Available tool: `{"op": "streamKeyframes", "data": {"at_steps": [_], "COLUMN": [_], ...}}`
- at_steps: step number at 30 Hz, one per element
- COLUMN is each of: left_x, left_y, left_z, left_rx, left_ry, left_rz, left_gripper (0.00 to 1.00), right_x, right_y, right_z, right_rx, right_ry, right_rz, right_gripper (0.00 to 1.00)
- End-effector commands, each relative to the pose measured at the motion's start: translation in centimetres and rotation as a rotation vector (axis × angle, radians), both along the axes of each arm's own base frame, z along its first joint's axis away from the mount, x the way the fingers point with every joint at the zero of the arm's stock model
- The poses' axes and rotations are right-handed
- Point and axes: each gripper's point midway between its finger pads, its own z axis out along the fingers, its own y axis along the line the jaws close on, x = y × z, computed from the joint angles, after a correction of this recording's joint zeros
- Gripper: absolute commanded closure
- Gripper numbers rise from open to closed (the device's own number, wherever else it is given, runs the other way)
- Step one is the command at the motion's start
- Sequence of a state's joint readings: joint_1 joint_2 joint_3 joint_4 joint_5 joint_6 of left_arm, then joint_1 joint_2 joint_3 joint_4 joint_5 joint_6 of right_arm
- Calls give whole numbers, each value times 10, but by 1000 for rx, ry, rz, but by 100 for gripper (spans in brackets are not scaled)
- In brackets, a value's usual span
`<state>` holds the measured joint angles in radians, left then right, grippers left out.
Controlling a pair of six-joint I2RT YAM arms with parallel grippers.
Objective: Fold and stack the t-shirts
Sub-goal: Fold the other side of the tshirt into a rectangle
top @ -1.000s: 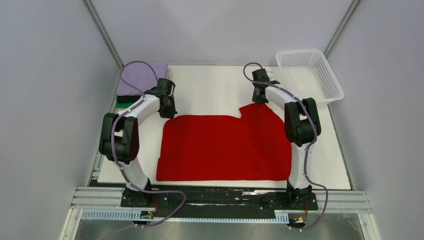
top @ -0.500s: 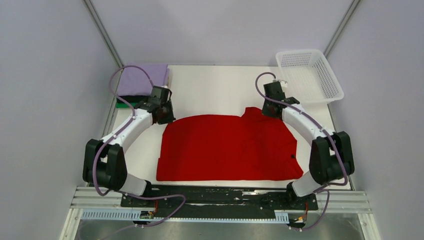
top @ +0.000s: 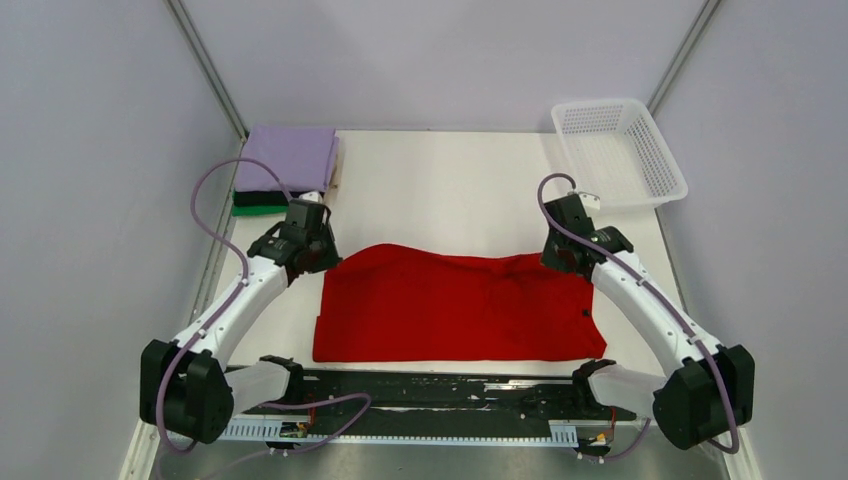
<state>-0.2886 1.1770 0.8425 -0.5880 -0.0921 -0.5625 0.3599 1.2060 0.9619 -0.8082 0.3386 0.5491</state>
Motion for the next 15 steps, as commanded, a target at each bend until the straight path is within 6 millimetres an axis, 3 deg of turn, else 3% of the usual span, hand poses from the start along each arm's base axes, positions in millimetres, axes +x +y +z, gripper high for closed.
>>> {"op": "streamKeyframes", "data": {"at_steps": [1, 3, 5, 9, 15], "left_x": [-11, -17, -23, -31, -34], "left_y": [6, 8, 12, 15, 16], "left_z": [9, 9, 8, 2, -7], "left_rx": [-12, -13, -9, -18, -7], "left_ry": [-26, -26, -23, -24, -4], "left_rz": [51, 62, 82, 104, 104], "left_gripper": [100, 100, 100, 100, 100], "right_x": [-37, -41, -48, -71, -84], "right_y": [-2, 10, 9, -2, 1], "right_z": [4, 12, 16, 10, 3], "right_rx": [42, 107, 112, 76, 93], "right_ry": [62, 63, 80, 159, 198], "right_rz": [-46, 3, -22, -71, -51], "right_gripper": [100, 100, 100, 100, 100]}}
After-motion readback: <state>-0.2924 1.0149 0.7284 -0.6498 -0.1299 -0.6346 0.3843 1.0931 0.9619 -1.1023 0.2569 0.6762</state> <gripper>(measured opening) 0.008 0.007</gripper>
